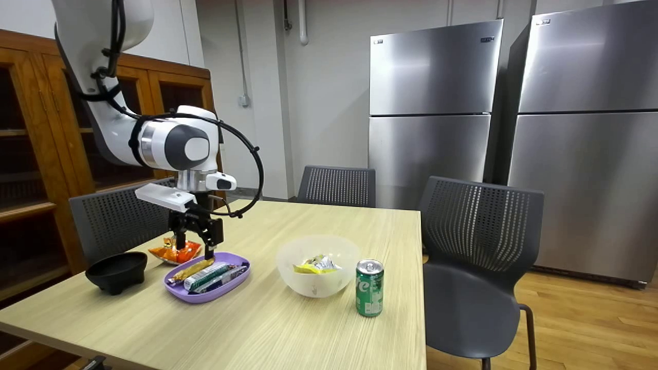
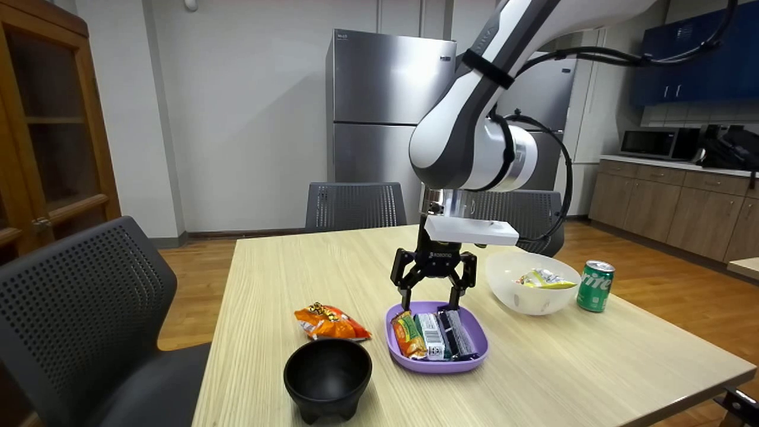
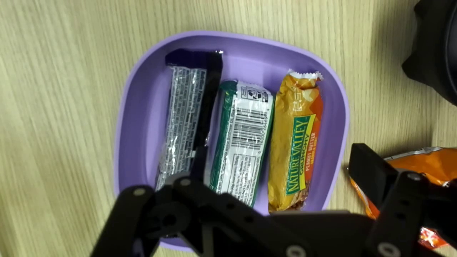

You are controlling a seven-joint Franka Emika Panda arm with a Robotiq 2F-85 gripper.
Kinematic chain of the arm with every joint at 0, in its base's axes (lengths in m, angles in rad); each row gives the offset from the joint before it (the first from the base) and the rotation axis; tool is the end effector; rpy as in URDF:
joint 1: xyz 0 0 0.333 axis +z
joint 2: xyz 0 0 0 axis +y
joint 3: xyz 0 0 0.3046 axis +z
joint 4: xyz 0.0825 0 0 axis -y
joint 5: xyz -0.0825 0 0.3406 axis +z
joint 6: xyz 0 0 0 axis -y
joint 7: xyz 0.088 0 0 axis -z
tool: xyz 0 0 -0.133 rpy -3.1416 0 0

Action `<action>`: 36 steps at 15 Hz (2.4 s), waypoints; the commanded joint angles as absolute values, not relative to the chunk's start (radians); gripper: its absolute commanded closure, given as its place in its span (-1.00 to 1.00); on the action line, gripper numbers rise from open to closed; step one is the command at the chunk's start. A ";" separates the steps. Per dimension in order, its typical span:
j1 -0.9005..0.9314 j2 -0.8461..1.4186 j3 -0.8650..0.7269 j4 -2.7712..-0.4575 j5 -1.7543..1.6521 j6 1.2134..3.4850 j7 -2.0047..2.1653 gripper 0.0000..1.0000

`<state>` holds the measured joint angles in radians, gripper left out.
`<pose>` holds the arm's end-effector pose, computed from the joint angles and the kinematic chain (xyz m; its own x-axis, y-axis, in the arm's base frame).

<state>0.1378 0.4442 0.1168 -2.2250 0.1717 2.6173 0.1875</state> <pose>0.4984 0.1304 0.1709 0.9924 -0.0886 -0.0850 -0.0980 -0.9887 -0.1135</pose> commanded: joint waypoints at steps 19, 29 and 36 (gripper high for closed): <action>0.250 0.450 0.085 -2.134 0.047 2.640 0.260 -1.00; 0.315 0.512 0.074 -2.022 -0.025 2.634 0.278 -1.00; 0.345 0.581 0.079 -1.931 -0.075 2.634 0.246 -1.00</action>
<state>0.3221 0.5375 0.0877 -1.9966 -0.0402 2.6438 0.2480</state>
